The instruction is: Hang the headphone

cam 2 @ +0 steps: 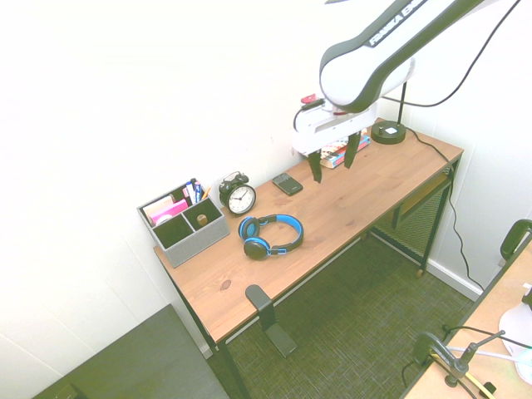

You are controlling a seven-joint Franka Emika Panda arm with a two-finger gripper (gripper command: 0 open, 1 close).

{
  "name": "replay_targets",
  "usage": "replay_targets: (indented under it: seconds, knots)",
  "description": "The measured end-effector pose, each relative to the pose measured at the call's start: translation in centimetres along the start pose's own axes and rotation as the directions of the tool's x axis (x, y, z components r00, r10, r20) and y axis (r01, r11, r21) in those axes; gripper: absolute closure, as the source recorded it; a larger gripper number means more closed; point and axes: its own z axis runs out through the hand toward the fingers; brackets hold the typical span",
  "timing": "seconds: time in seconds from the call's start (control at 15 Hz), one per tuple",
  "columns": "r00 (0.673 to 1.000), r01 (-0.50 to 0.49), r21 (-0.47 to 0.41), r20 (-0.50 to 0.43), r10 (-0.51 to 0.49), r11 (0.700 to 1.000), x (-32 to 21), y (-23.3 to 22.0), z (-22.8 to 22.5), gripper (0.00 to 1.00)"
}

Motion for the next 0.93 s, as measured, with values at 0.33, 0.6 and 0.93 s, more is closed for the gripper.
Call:
replay_targets:
  seconds: [0.33,0.6,0.93]
  knots:
    - [0.994,-0.104,-0.058,0.008,0.105,0.993,-2.0,-5.1,9.5,0.0]
    - [0.993,-0.117,-0.067,0.001,0.117,0.991,-1.1,-5.1,12.5,1.0]
    - [0.993,-0.116,-0.051,0.021,0.117,0.992,-1.2,-4.9,15.7,1.0]
